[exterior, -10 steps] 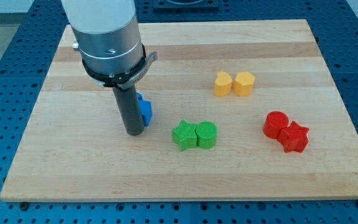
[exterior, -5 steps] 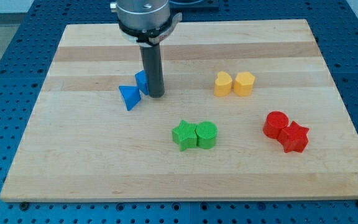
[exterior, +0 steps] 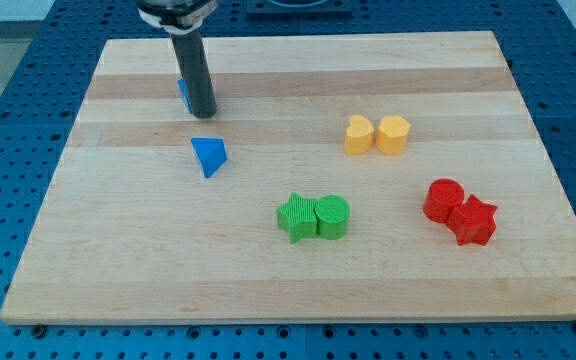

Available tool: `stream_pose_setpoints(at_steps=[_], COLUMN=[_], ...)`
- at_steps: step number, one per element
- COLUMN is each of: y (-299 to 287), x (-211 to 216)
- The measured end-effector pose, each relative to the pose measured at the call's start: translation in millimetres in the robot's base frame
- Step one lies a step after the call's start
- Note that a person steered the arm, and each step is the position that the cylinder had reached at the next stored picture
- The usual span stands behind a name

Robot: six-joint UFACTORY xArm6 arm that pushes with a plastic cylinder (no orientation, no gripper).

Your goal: Move the blue cube to the top left side of the board

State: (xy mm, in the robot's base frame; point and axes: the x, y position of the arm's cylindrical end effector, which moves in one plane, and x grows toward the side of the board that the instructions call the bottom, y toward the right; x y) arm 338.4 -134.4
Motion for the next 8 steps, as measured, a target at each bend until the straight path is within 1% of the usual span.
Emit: stream_pose_setpoints(at_steps=[4, 8], y=[-31.4, -35.8], x=[-87.5, -93.1])
